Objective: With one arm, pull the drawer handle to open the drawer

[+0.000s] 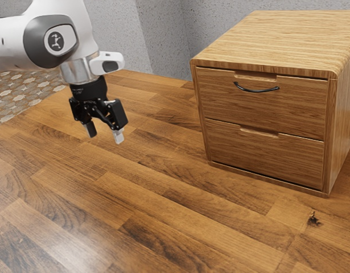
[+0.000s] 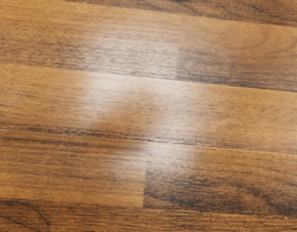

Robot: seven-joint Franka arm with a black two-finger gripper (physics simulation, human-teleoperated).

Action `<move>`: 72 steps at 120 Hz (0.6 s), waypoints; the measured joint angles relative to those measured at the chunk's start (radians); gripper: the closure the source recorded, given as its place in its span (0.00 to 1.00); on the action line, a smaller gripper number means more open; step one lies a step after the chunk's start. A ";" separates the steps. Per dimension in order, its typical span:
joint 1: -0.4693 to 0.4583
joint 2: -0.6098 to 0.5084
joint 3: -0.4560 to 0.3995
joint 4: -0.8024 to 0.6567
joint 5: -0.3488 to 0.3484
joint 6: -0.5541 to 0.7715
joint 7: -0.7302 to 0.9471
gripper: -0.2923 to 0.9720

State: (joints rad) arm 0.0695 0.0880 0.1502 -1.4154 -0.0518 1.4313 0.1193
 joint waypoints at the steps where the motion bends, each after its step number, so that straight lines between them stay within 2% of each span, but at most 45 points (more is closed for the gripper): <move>1: 0.000 0.000 0.000 0.000 0.000 0.000 0.000 0.23; 24: 0.000 0.000 0.003 0.001 0.003 0.000 0.010 0.23; 28: -0.002 -0.007 0.004 0.036 0.005 -0.002 0.013 0.23; 32: -0.003 -0.037 0.001 0.097 0.008 -0.005 0.028 0.23; 36: 0.000 -0.112 -0.014 0.152 0.007 -0.008 0.081 0.23; 40: 0.033 -0.166 -0.059 0.181 -0.020 -0.015 0.154 0.23; 45: 0.082 -0.167 -0.194 0.197 -0.038 -0.022 0.254 0.23; 50: 0.038 -0.154 -0.335 0.205 -0.024 -0.023 0.339 0.23; 57: -0.123 -0.129 -0.456 0.209 -0.009 -0.008 0.431 0.23; 67: -0.365 -0.032 -0.543 0.211 -0.005 0.058 0.541 0.23; 72: -0.415 0.010 -0.562 0.220 -0.006 0.095 0.590 0.24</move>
State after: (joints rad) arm -0.3456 0.0976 -0.4114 -1.1951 -0.0575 1.5265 0.7097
